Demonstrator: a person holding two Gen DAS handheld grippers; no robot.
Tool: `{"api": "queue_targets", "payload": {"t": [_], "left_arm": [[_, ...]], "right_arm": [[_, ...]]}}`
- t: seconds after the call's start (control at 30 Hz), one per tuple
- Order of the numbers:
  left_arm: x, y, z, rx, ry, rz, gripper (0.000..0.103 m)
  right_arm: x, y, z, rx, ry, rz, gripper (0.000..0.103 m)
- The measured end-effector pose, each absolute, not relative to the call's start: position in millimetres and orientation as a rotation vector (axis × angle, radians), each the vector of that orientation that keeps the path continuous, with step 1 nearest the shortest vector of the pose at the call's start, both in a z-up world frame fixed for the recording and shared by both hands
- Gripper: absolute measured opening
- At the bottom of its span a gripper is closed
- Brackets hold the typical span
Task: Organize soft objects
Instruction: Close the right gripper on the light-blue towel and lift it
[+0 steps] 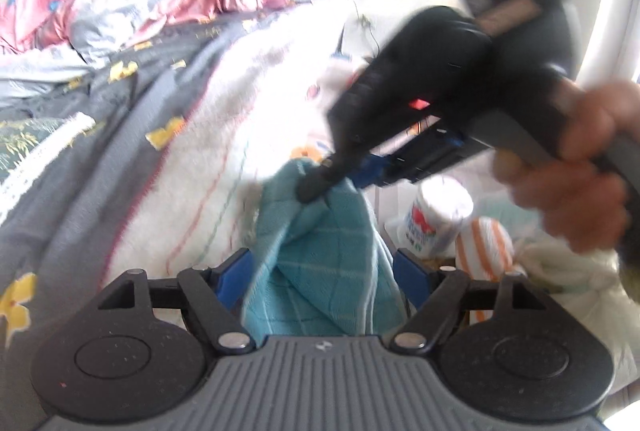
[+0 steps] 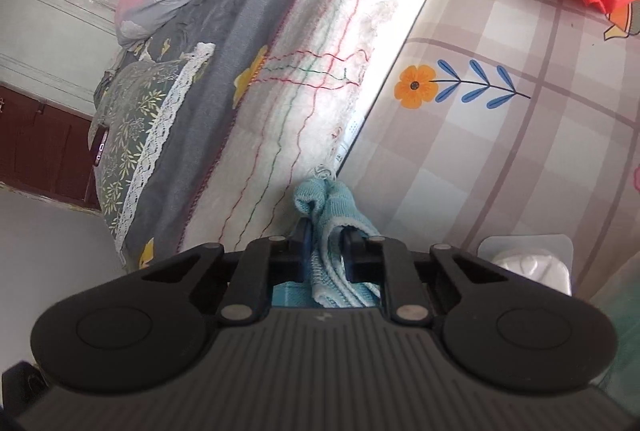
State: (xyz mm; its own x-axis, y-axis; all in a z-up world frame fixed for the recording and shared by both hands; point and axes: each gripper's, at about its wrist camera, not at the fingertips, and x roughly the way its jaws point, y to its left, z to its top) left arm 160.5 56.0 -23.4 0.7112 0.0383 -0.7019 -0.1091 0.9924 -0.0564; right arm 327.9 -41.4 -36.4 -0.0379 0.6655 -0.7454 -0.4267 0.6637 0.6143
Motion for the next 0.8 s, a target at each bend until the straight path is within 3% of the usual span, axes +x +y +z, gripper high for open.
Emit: {"api": "queue_targets", "payload": {"t": [0.47,0.8], "left_arm": [[132,15,38,-0.074,0.608,-0.041,0.077],[114,-45,69,-0.08,0.525,-0.258,0.081]], "right_arm": [[248,-132,64,0.3,1.044,0.956,0.013],[195,-286,136,0.42,0.784,0.8,0.013]]}}
